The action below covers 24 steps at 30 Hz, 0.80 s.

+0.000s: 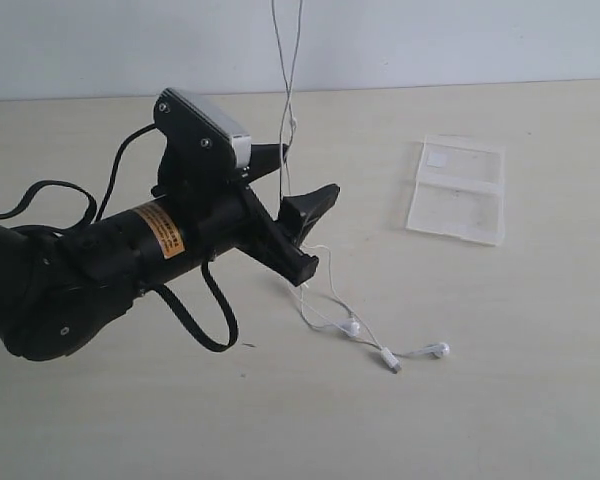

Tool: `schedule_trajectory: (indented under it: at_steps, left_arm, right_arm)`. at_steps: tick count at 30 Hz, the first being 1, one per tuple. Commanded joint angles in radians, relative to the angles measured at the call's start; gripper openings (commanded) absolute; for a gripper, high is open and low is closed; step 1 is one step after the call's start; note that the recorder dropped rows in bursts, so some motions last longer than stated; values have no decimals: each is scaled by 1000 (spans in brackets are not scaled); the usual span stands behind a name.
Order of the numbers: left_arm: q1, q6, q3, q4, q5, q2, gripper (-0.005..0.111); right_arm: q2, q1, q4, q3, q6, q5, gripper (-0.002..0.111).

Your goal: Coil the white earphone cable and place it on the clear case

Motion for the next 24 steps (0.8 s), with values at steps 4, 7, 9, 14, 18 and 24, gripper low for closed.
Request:
schedule_trajectory:
  at_steps: [4,7,9,14,18,24]
  left_arm:
    - [2,50,0,9,11,0,63]
    - [37,48,0,64,26,0,63]
    - [66,6,0,122,36,0,63]
    - [164,-208,0,356,-9,0,63]
    - [233,-320,0,526,-80,0,63]
    - [314,-413,-3,740,-215,0,63]
  right_arm:
    - [2,3,-8,-8,-22,20,0]
    - [2,3,-8,-8,-48,39,0]
    - [2,3,-8,-8,-53,41,0]
    - [2,3,-8,-8,-53,43,0]
    - [2,3,-8,-8,-53,43,0]
    - [2,3,-8,-8,-53,59,0]
